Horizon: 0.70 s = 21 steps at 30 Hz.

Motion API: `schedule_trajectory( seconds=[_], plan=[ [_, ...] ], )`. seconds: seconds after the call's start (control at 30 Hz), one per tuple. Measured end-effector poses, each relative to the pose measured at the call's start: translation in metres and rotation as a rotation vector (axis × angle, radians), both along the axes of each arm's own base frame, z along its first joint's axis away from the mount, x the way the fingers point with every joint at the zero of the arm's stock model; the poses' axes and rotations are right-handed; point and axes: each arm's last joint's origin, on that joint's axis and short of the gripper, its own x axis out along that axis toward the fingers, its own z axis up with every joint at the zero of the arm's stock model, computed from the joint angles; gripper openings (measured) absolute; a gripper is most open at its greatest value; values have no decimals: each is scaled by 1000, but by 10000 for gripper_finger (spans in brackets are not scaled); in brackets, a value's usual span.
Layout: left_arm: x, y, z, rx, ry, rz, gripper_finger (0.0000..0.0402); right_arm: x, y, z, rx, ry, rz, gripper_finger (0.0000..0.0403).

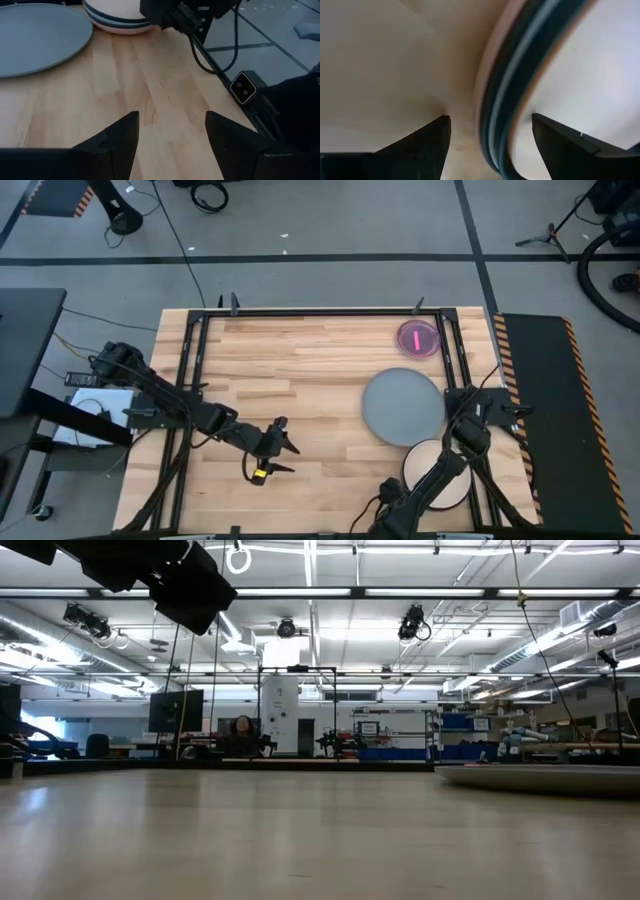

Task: Stack plastic plates
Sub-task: Move the bottom stacked plates to the bottom middle of the table

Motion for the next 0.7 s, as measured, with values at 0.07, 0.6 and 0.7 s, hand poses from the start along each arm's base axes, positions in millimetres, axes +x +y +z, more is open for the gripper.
schedule_trajectory(
  seconds=[0.07, 0.6, 0.7],
  plan=[
    [0, 0, 0, 0, 0, 0, 233, -3, 0, -5, 2, 36, 53, 284],
    [1, 1, 0, 28, -15, -14, 233, -11, 27, 26, -35, -129, 220, 259],
    [1, 1, 0, 44, -21, -21, 233, -25, 39, 29, -42, -156, 277, 257]
  ],
)
